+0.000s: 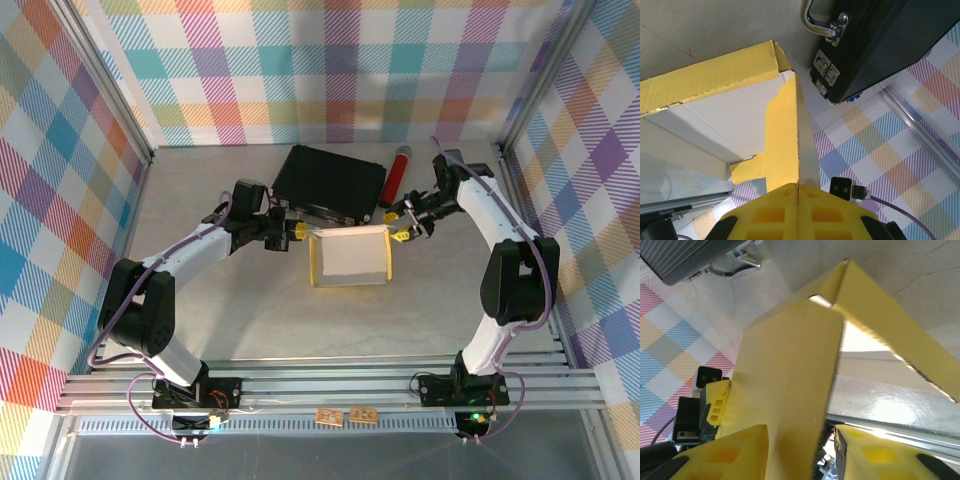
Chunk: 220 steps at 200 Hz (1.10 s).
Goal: Fold the paper box
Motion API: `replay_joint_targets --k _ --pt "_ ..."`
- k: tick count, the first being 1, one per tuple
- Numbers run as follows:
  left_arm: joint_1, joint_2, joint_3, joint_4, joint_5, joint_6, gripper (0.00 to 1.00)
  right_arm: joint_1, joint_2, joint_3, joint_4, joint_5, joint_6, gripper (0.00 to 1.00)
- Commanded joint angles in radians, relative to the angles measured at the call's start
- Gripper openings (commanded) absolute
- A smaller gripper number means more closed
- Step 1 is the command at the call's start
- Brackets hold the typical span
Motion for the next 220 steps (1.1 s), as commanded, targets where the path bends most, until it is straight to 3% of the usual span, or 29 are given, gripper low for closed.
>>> replay_joint_targets --k 1,20,47,73,104,123,140,166,200,220 --pt "0.003 0.015 0.036 0.007 0.007 -0.007 0.00 0.024 -0.034 -0.007 0.038 -0.037 0.040 0.35" --pt "0.003 0.015 0.035 0.011 0.003 -0.015 0.00 0.030 -0.047 -0.030 0.037 -0.021 0.049 0.33" --pt "0.003 0.001 0.028 0.012 -0.016 -0.028 0.00 0.017 -0.104 -0.091 0.081 0.019 0.098 0.39" --pt "0.002 -0.047 -0.020 0.035 -0.073 -0.075 0.00 -0.017 -0.192 -0.190 0.242 0.028 0.262 0.41" --pt "-0.006 -0.097 -0.077 0.066 -0.134 -0.153 0.00 -0.007 -0.309 -0.363 0.560 0.049 0.583 0.42" --pt "-0.006 -0.109 -0.085 0.057 -0.149 -0.173 0.00 -0.007 -0.364 -0.401 0.625 0.112 0.619 0.42" --pt "-0.003 -0.107 -0.072 0.011 -0.147 -0.160 0.00 -0.008 -0.420 -0.361 0.581 0.228 0.419 0.42" --pt "0.004 -0.096 -0.045 -0.046 -0.145 -0.136 0.00 0.001 -0.503 -0.374 0.602 0.320 -0.145 0.40" --pt "0.030 -0.083 0.026 -0.203 -0.106 -0.053 0.00 0.001 -0.643 -0.608 0.816 0.197 -0.804 0.43" --pt "0.052 -0.080 0.053 -0.283 -0.087 0.001 0.00 0.005 -0.657 -0.672 0.854 0.042 -1.145 0.55"
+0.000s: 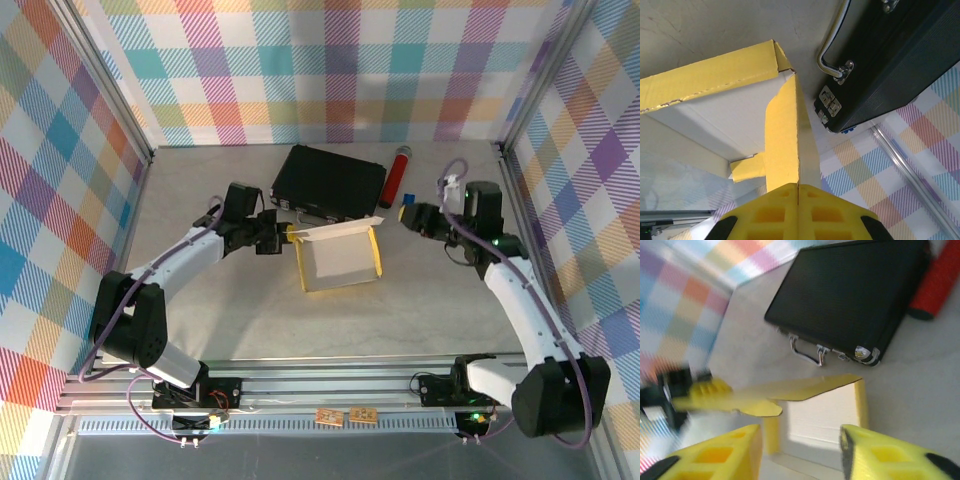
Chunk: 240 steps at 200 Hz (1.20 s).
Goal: Fold the paper box
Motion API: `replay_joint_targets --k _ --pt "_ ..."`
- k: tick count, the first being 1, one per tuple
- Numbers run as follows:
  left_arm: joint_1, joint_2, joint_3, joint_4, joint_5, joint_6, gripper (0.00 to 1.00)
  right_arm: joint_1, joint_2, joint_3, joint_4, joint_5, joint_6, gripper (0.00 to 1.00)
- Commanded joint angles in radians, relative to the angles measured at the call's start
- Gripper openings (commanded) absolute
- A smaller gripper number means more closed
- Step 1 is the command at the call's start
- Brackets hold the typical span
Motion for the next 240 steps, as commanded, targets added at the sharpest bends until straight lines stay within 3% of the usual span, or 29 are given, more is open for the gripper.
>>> replay_joint_targets --k 1,37,71,196,240 --pt "0.031 0.000 0.059 -0.138 0.037 0.079 0.00 0.010 0.004 -0.072 0.103 -0.152 -0.604 0.55" --pt "0.058 0.017 0.067 -0.183 0.065 0.123 0.00 0.041 0.124 -0.007 -0.041 -0.163 -0.859 0.59" --pt "0.070 0.038 0.096 -0.217 0.073 0.157 0.00 0.133 0.245 0.003 0.020 -0.092 -0.949 0.59" --pt "0.078 0.070 0.127 -0.218 0.068 0.162 0.00 0.259 0.379 0.053 0.203 0.107 -0.873 0.36" --pt "0.081 0.063 0.121 -0.227 0.067 0.162 0.00 0.249 0.337 0.001 0.282 0.240 -0.861 0.43"
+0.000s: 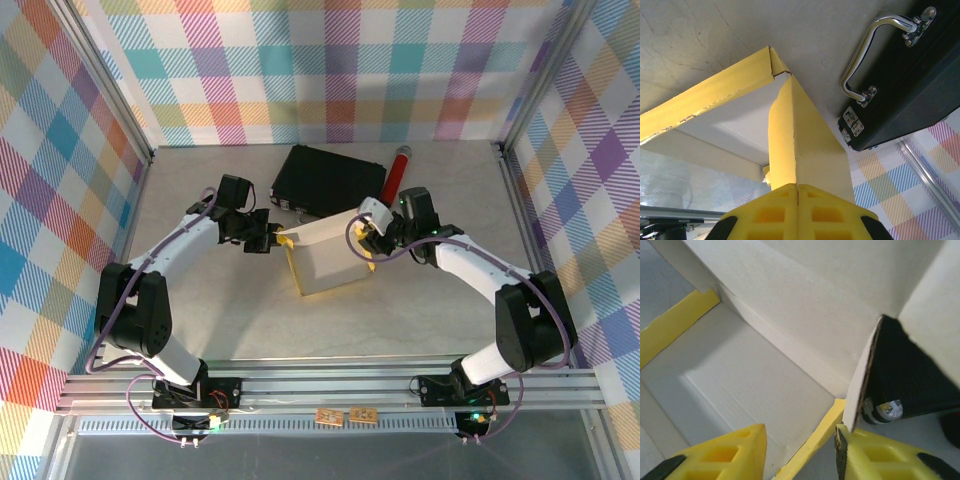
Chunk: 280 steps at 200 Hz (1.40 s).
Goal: Fold the paper box
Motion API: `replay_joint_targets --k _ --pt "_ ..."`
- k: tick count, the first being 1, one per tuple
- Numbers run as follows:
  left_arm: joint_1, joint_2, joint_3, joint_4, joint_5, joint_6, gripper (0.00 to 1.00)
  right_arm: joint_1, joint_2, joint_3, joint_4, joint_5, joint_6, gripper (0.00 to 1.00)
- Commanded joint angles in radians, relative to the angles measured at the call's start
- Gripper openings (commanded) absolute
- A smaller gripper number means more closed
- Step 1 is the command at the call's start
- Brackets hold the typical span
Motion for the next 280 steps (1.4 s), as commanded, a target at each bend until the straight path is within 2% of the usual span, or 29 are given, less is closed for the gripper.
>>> replay_joint_targets --k 1,37,55,69,105,124,162,192,225,236,263,280 --pt "0.010 -0.002 0.025 -0.013 0.022 0.007 0.00 -0.014 -0.041 -0.026 0.073 0.056 -0.002 0.43" --pt "0.013 0.001 0.025 -0.005 0.020 0.005 0.00 -0.052 -0.071 -0.055 0.075 0.036 -0.009 0.45" --pt "0.014 0.001 0.025 -0.004 0.021 0.004 0.00 -0.054 -0.058 -0.049 0.099 0.036 0.009 0.49" --pt "0.014 0.004 0.029 -0.004 0.022 0.004 0.00 -0.054 -0.048 -0.033 0.096 -0.012 0.014 0.51" --pt "0.014 0.008 0.034 0.000 0.019 0.002 0.00 -0.028 -0.006 0.019 0.029 -0.090 0.001 0.50" --pt "0.014 0.007 0.034 -0.001 0.018 0.002 0.00 -0.020 0.010 0.023 0.043 -0.075 0.017 0.44" --pt "0.014 0.010 0.037 0.005 0.017 -0.002 0.00 0.003 0.040 0.063 0.032 -0.049 0.047 0.17" --pt "0.014 0.009 0.032 0.023 0.011 -0.018 0.00 0.045 0.043 0.074 0.013 0.059 0.128 0.00" --pt "0.012 -0.002 0.008 0.073 0.002 -0.053 0.00 0.149 0.045 0.091 -0.016 0.264 0.274 0.00" --pt "0.011 0.001 0.008 0.080 0.005 -0.056 0.00 0.196 0.055 0.104 -0.022 0.407 0.346 0.00" --pt "0.006 0.004 0.009 0.096 0.005 -0.068 0.00 0.254 0.085 0.143 -0.053 0.648 0.632 0.00" --pt "0.004 0.008 0.013 0.100 0.005 -0.069 0.00 0.260 0.105 0.176 -0.086 0.677 0.824 0.00"
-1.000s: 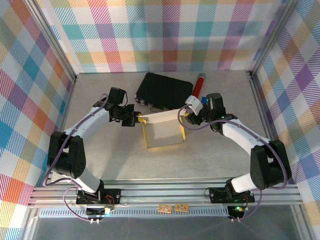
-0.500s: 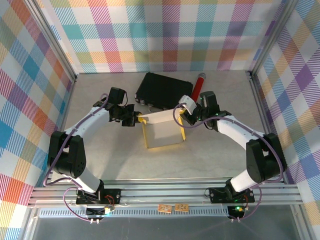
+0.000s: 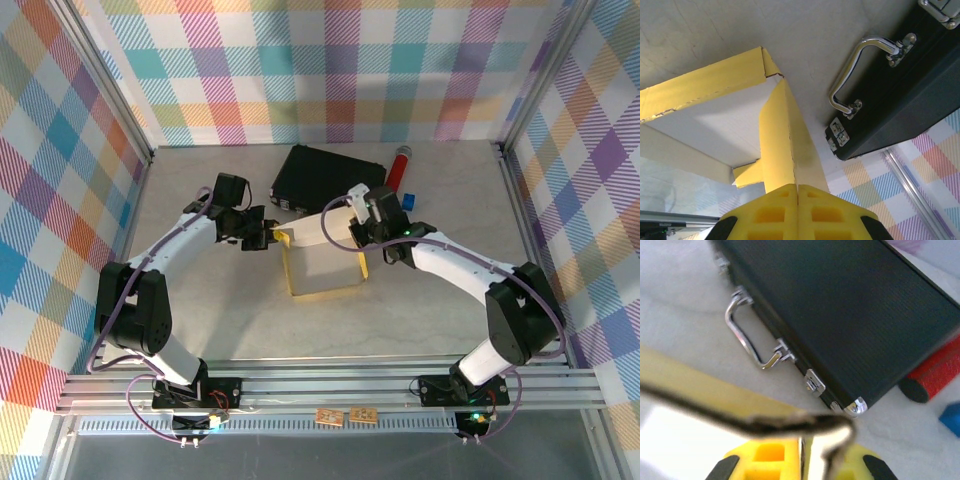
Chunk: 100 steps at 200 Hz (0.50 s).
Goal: Fold the paper box
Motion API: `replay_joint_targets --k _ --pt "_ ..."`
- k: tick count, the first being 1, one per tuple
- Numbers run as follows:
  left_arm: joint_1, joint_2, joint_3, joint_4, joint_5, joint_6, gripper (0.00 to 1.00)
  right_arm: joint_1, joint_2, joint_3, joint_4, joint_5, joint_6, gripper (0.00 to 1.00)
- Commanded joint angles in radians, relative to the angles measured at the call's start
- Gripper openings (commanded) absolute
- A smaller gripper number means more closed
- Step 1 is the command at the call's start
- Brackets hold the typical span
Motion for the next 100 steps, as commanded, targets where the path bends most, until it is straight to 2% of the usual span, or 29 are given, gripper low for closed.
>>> replay_joint_targets --k 1,23,57,100 --pt "-0.011 0.003 0.011 0.073 0.018 -0.013 0.00 0.035 0.036 0.056 -0.075 0.145 0.346 0.00" --pt "-0.013 0.002 0.011 0.081 0.020 -0.018 0.00 0.054 0.060 0.064 -0.064 0.160 0.506 0.00" --pt "-0.013 0.000 0.001 0.095 0.027 -0.017 0.00 0.107 0.109 0.071 -0.022 0.210 0.661 0.00" --pt "-0.011 0.000 -0.034 0.132 0.032 0.013 0.00 0.140 0.119 0.040 0.010 0.229 0.762 0.00"
